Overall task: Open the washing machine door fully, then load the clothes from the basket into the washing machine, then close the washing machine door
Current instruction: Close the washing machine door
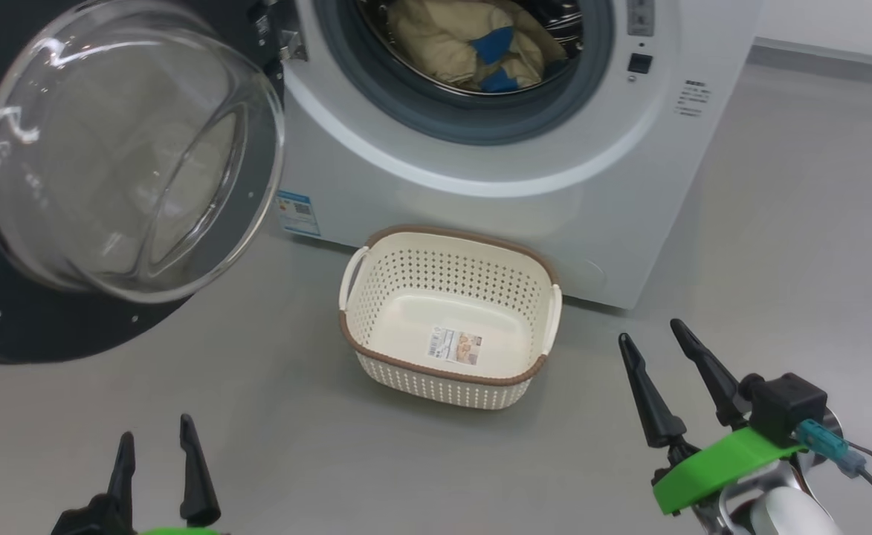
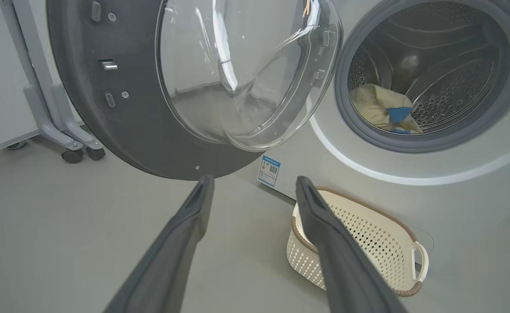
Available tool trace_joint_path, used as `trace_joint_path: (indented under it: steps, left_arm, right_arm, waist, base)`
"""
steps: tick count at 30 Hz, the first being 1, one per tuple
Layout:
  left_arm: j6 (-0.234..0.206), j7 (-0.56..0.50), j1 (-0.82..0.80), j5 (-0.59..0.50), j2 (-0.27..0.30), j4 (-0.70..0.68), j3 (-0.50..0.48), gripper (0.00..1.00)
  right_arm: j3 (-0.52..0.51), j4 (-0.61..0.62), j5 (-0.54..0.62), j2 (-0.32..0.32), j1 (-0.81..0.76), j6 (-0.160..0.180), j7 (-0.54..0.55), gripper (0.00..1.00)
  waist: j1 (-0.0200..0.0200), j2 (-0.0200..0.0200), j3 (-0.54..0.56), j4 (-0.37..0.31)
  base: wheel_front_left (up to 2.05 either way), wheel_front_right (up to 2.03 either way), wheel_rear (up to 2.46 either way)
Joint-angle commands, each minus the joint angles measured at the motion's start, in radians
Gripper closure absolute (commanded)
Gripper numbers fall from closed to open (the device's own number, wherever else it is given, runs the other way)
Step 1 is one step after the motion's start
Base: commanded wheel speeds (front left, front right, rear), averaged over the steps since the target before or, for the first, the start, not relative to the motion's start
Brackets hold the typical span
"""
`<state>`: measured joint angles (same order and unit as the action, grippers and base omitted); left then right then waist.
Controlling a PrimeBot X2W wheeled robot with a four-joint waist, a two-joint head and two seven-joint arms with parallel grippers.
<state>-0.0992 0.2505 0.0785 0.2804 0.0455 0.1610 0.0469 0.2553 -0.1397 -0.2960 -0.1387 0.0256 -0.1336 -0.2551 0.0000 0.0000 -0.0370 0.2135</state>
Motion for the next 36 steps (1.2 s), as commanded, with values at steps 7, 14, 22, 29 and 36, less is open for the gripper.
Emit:
trace_joint_path:
  steps: [7,14,22,29,36]
  left_arm:
    - [-0.010,0.011,-0.043,0.013,0.005,-0.038,-0.022,0.00]
    - [-0.013,0.011,-0.040,0.017,0.005,-0.041,-0.018,0.00]
    - [-0.011,0.011,-0.036,0.020,0.005,-0.039,-0.014,0.00]
    - [-0.016,0.011,-0.033,0.030,0.005,-0.046,-0.014,0.00]
    - [-0.025,0.011,-0.030,0.048,0.005,-0.053,-0.016,0.00]
  right_arm:
    - [0.029,0.032,0.003,-0.033,0.058,0.003,-0.007,0.00]
    - [0.046,0.029,0.000,-0.041,0.063,0.003,-0.007,0.00]
    - [0.052,0.029,-0.002,-0.043,0.059,0.003,-0.007,0.00]
    - [0.056,0.030,0.002,-0.049,0.066,0.003,-0.007,0.00]
    - [0.063,0.030,0.001,-0.052,0.069,0.003,-0.007,0.00]
  waist:
    - [0.0000,0.0000,-0.008,0.113]
    - [0.0000,0.0000,-0.005,0.184]
    - [0.0000,0.0000,-0.006,0.252]
    - [0.0000,0.0000,-0.018,0.290]
    - [0.0000,0.0000,-0.023,0.302]
  base:
    - [0.00,0.00,0.00]
    - [0.00,0.00,0.00]
    - [0.00,0.00,0.00]
    - [0.00,0.00,0.00]
    - [0.00,0.00,0.00]
